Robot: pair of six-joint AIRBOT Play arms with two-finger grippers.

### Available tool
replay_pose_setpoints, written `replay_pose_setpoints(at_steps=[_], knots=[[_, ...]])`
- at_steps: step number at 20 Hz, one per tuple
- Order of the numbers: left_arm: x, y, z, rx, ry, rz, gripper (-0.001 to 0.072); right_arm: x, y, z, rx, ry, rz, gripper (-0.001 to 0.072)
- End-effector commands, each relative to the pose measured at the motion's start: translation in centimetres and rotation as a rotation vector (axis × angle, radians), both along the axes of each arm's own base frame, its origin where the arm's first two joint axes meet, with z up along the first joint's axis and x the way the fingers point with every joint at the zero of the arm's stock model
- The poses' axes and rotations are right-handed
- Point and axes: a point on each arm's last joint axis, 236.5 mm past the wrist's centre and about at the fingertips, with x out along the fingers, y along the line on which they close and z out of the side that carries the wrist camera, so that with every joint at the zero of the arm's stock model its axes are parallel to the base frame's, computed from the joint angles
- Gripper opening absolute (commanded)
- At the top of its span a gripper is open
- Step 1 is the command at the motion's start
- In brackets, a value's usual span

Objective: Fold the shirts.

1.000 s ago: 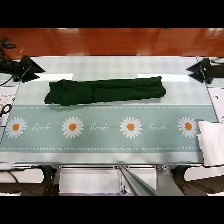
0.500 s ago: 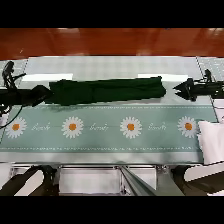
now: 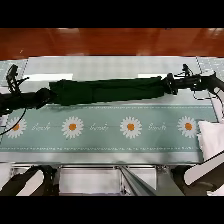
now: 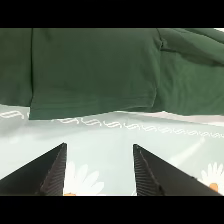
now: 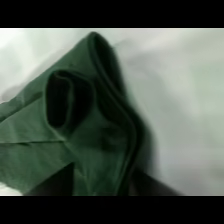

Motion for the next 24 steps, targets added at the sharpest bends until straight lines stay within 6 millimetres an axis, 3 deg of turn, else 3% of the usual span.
replay_pose_setpoints(at_steps=[1, 2, 5, 7, 10, 13, 14, 15, 16, 20, 24], knots=[[0.2, 0.1, 0.1, 0.001, -0.009, 0.007, 0.0505, 1.4, 2.5, 0.7, -0.011, -0.040, 0.031, 0.0152], [0.2, 0.1, 0.1, 0.002, -0.009, 0.006, 0.0505, 1.6, 2.9, 1.0, -0.013, -0.051, 0.047, 0.0019], [0.1, 0.0, 0.1, 0.001, -0.007, 0.005, 0.0505, 1.5, 3.2, 3.0, -0.009, -0.077, 0.074, 0.0019], [0.0, -0.1, 0.1, -0.002, -0.003, 0.000, 0.0505, 1.1, 2.2, 5.5, -0.037, -0.113, 0.089, 0.0019], [-0.5, -0.5, -0.1, -0.010, 0.018, -0.018, 0.0505, -0.5, -0.4, 10.8, -0.123, -0.190, 0.117, 0.0018], [-0.8, -1.9, -0.1, -0.020, 0.022, -0.056, 0.0479, -3.5, -2.8, 16.8, -0.226, -0.260, 0.122, 0.0018], [-0.9, -3.1, 0.2, -0.038, 0.018, -0.081, 0.0334, -4.4, -3.3, 18.6, -0.243, -0.287, 0.100, 0.0018], [-0.8, -4.5, 0.5, -0.053, 0.003, -0.106, 0.0100, -5.5, -3.8, 20.4, -0.259, -0.316, 0.077, 0.0019], [-0.6, -6.1, 0.9, -0.049, -0.037, -0.156, 0.0023, -6.8, -4.0, 22.0, -0.271, -0.340, 0.065, 0.0018], [0.6, -14.5, 2.4, -0.083, -0.151, -0.301, 0.0022, -12.1, -3.6, 26.8, -0.315, -0.422, 0.018, 0.0018], [2.2, -25.5, 2.2, -0.097, -0.148, -0.528, 0.0021, -17.1, -1.8, 29.8, -0.349, -0.493, -0.008, 0.0019]])
